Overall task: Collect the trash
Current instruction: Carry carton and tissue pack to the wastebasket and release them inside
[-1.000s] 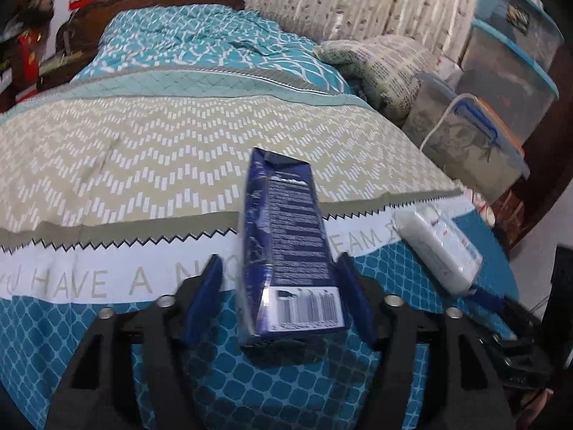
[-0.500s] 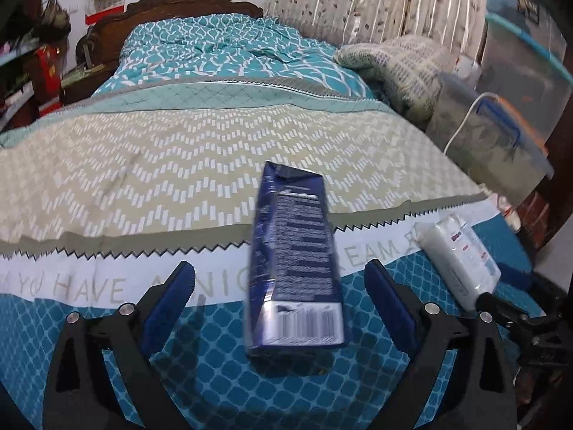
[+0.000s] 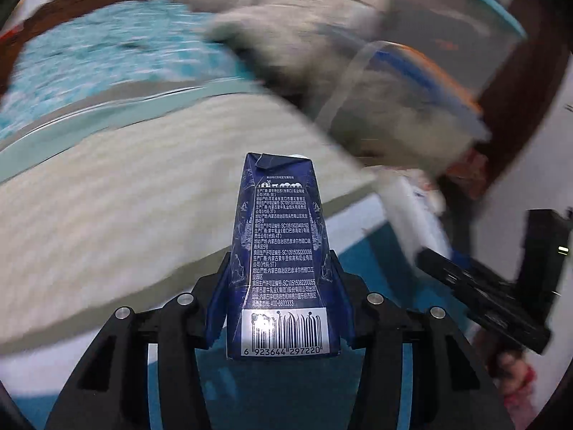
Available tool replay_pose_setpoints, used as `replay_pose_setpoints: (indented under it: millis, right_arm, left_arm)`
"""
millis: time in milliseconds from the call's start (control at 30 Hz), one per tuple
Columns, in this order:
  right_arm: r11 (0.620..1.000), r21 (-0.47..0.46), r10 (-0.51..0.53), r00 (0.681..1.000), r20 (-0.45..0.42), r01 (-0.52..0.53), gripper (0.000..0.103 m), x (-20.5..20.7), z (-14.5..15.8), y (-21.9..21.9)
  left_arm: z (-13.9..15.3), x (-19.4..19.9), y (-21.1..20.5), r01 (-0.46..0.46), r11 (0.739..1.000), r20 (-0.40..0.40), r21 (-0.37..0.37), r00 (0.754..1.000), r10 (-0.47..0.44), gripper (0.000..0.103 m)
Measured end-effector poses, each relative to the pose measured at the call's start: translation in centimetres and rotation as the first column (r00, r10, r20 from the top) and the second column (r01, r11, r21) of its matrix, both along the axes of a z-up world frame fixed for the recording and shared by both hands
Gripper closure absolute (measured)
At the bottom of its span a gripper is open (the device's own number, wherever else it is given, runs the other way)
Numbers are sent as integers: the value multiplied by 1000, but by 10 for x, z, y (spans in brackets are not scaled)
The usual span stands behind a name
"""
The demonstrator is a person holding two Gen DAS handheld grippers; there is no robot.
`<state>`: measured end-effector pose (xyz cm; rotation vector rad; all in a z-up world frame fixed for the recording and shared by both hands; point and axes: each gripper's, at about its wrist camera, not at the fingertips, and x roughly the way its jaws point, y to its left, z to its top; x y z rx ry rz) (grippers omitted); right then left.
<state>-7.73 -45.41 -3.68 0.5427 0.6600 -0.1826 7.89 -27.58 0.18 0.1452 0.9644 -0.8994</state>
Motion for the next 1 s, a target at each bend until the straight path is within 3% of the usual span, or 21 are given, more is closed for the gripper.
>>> replay_pose_setpoints:
  millis: [67,200,333,500,567,633,767,1000]
  right_arm:
    - [994,21,-107,994,18,106,42,-13,1,-49]
    - [977,10,-212,977,0,212,42,-18,-2,-108]
    - [967,10,-253,967,-24,253,42,-2,-10,-146]
    - [973,18,-226,970,-90,229,38,35,-26,-172]
    - [979,23,-198,972,-123,202,32,46,-33,-175]
    - [981,8,-190,973,-128,193,26,50,-33,-176]
    - [977,-16,-212,975,-66,212,22,35,-21,-171]
    - [966,21,-257,966,37,257,21,-15,2,-124]
  left_arm:
    - [2,-2,-49,73,997,-35,-35,997,-74,56]
    - [1,1,-146,182,981,-92,-69,978,-187,56]
    - [-22,25,-222,185,979,-199,-80,960,-198,56]
    - [-58,42,-267,179,984,-263,-5,949,-174,55]
    - [-68,49,-275,157,987,-289,30,947,-141,33]
    - [-68,53,-271,116,993,-289,21,952,-105,25]
    - [-48,55,-252,89,996,-253,-27,963,-93,25]
    - [-7,27,-181,67,996,-87,-62,994,-72,21]
